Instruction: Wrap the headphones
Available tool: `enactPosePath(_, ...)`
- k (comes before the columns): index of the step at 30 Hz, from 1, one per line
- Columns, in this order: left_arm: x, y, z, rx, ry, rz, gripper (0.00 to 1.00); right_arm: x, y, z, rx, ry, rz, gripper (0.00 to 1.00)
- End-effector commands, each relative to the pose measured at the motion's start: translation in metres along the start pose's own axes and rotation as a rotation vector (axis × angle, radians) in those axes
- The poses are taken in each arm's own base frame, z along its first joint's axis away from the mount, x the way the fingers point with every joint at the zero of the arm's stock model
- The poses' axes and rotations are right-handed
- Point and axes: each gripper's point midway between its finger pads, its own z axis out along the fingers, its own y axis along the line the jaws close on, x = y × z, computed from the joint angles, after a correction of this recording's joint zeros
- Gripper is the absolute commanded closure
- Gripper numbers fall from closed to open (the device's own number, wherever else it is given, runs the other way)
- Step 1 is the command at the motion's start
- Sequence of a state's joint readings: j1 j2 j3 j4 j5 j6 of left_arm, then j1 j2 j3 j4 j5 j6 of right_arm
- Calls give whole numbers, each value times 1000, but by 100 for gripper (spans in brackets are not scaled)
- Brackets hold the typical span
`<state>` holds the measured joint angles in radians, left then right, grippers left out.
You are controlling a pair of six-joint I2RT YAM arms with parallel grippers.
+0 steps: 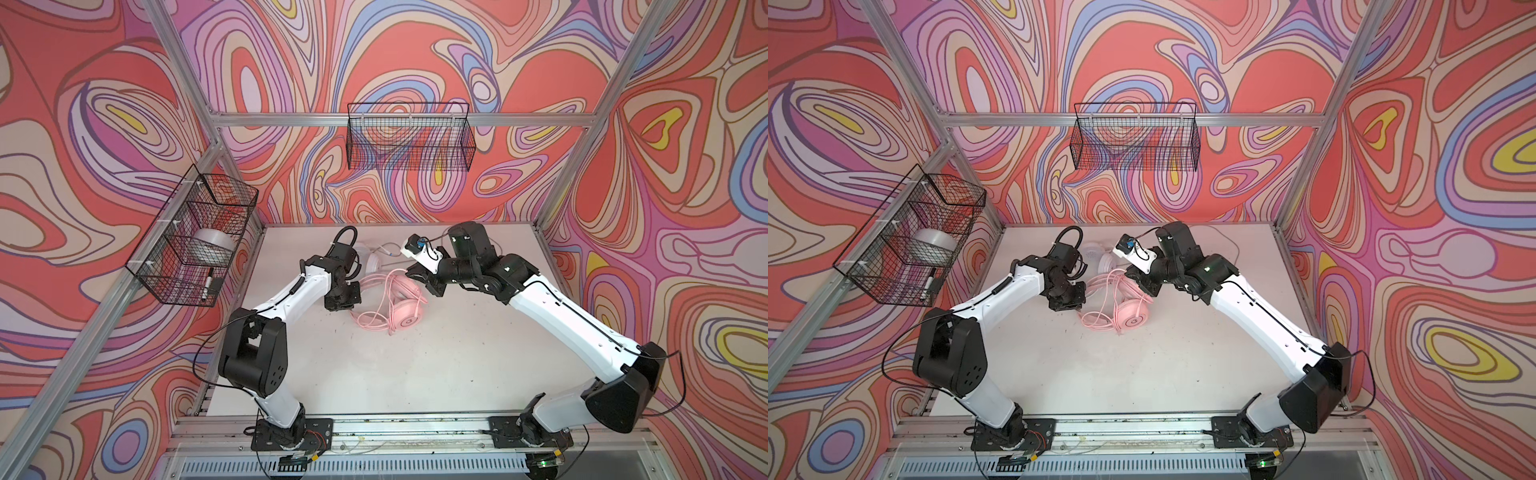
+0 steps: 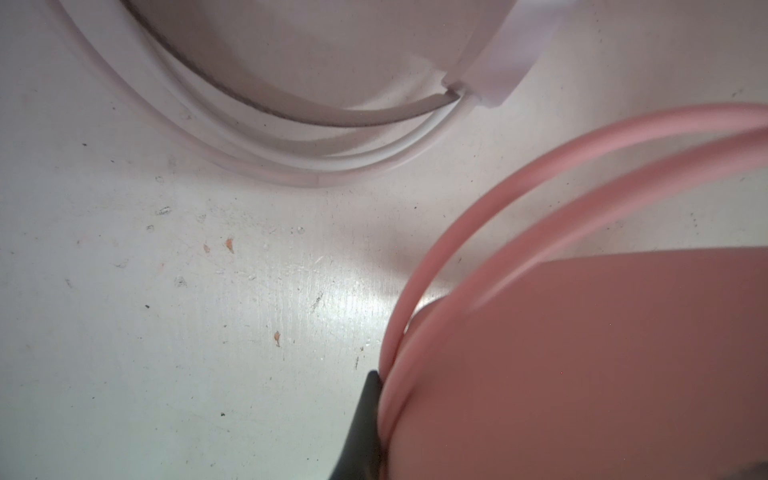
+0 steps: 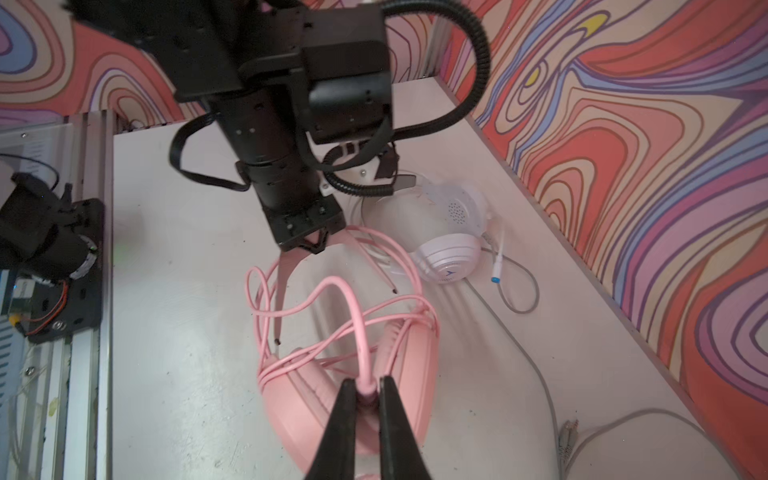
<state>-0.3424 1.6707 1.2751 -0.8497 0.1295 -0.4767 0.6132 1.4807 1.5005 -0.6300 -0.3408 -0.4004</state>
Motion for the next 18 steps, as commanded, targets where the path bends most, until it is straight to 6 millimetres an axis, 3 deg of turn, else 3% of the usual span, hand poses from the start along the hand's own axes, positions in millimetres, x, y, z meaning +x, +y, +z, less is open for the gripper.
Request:
enactPosePath(1, 6, -8, -15, 41, -8, 52, 100, -15, -48, -7, 141, -53, 115, 100)
enactPosePath(4, 10, -9, -15, 48, 0, 73, 100, -10, -81, -10, 209, -60, 191, 100)
enactPosePath(8, 15, -13, -16, 65, 8, 101, 100, 12, -119, -3, 316, -14, 262, 100)
enactPosePath(18, 29, -18, -33, 119, 17, 205, 100, 93, -204, 3, 561, 136, 503, 100)
